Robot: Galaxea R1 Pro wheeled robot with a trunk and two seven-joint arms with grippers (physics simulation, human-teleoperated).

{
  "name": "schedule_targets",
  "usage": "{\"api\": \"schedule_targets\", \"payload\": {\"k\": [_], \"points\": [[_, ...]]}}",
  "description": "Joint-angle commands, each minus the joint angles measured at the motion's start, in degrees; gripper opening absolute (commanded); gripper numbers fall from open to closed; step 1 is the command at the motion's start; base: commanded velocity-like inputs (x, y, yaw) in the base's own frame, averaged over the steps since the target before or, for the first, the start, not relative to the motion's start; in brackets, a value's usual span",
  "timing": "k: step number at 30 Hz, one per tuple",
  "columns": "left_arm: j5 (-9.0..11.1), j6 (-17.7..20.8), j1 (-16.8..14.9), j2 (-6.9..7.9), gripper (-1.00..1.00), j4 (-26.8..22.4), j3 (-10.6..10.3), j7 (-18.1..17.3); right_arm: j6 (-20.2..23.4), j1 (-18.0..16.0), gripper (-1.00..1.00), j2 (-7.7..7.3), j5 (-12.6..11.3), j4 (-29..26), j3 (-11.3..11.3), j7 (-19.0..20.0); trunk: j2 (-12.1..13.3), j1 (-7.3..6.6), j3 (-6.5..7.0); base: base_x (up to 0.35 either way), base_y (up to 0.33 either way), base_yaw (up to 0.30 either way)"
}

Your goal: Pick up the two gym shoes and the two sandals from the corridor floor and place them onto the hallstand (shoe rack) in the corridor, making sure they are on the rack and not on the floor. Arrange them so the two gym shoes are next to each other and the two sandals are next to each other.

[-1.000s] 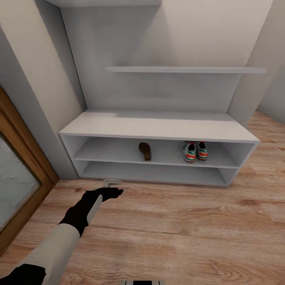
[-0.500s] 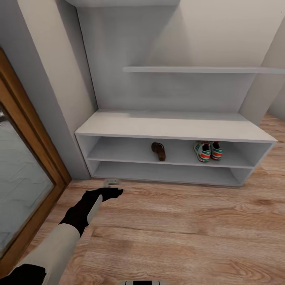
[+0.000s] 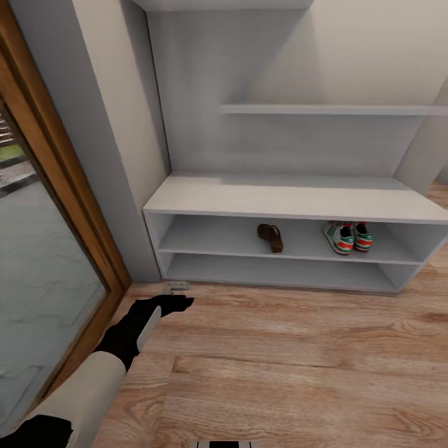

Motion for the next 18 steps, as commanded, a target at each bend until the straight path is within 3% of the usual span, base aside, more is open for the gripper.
{"api": "schedule_targets", "payload": {"k": [1, 8, 18], "points": [[0.44, 0.26, -0.02, 0.02, 1.00, -0.05, -0.07, 0.07, 0.31, -0.05, -1.00, -0.01, -0.28, -0.09, -0.07, 0.03, -0.02, -0.01, -0.05, 0.000, 0.350, 0.000], [0.44, 0.25, -0.02, 0.02, 1.00, -0.03, -0.07, 0.07, 0.31, -0.04, -1.00, -0.01, -0.28, -0.09, -0.07, 0.02, -0.02, -0.01, -0.05, 0.000, 0.293, 0.000], [0.44, 0.25, -0.02, 0.02, 1.00, 0.02, -0.07, 0.07, 0.31, -0.05, -1.00, -0.01, -0.28, -0.09, -0.07, 0.01, -0.02, -0.01, -0.05, 0.000, 0.033, 0.000]]}}
